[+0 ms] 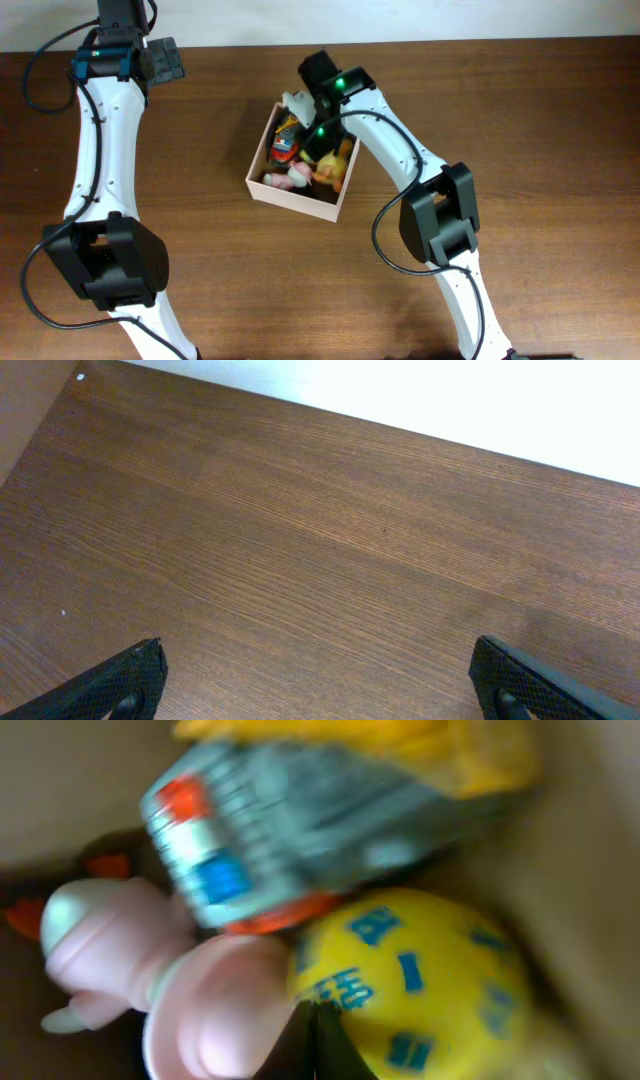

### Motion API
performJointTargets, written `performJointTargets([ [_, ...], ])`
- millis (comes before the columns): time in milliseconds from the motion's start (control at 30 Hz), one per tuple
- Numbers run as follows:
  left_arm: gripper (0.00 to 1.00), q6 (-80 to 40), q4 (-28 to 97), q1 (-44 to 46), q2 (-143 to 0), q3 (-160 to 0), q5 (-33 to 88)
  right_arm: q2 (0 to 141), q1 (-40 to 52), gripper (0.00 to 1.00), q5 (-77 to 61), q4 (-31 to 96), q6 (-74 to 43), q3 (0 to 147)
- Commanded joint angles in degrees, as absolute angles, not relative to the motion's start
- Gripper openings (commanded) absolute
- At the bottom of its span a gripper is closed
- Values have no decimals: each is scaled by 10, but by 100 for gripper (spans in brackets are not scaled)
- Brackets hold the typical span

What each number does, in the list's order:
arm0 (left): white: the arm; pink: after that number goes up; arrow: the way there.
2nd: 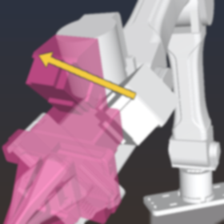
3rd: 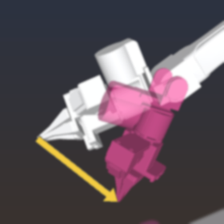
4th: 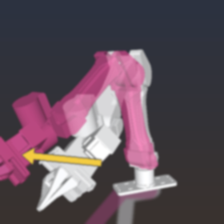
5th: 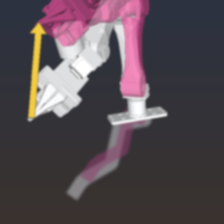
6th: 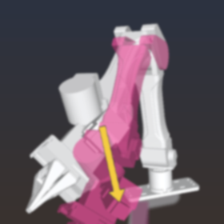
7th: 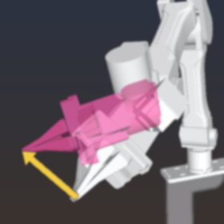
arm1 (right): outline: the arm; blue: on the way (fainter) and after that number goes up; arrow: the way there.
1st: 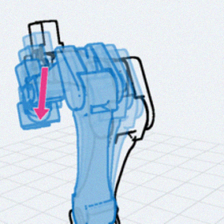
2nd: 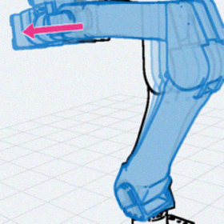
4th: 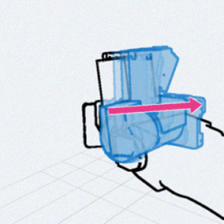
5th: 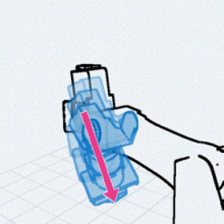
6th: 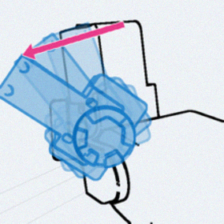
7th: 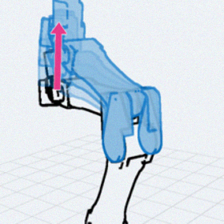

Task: Pack container
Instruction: 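Press the ball down into the box and open the right gripper, then raise the right gripper out of the box and move it back right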

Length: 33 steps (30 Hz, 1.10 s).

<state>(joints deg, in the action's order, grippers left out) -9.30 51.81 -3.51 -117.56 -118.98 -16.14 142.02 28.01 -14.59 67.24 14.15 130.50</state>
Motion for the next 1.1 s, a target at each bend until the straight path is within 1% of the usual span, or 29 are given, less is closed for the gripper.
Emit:
performJointTargets([
  [0,99,-100,519,-35,-1174,-1191,-168,1436,272,4,-109,680,145,1271],
  [233,99,-100,519,-35,-1174,-1191,-168,1421,267,4,-109,699,145,1363],
  [467,99,-100,519,-35,-1174,-1191,-168,1421,265,4,-109,738,146,1492],
  [633,99,-100,519,-35,-1174,-1191,-168,1421,265,5,-85,740,145,1514],
  [667,99,-100,519,-35,-1174,-1191,-168,1421,264,10,-77,741,145,1514],
  [700,99,-100,519,-35,-1174,-1191,-168,1421,262,18,-73,741,145,1514],
  [733,99,-100,519,-35,-1174,-1191,-168,1420,259,53,-67,741,139,1516],
  [767,99,-100,519,-35,-1174,-1191,-168,1419,255,73,-57,739,123,1518],
  [800,99,-100,519,-35,-1174,-1191,-168,1417,244,79,-43,737,93,1524],
  [867,99,-100,519,-35,-1174,-1191,-168,1414,227,89,-40,737,68,1534],
  [933,99,-100,519,-35,-1174,-1191,-168,1411,205,95,-40,740,56,1546],
  [967,99,-100,519,-35,-1174,-1191,-168,1411,195,100,-40,742,55,1552],
  [1067,99,-100,519,-35,-1174,-1191,-168,1411,160,99,-40,742,55,1566],
])
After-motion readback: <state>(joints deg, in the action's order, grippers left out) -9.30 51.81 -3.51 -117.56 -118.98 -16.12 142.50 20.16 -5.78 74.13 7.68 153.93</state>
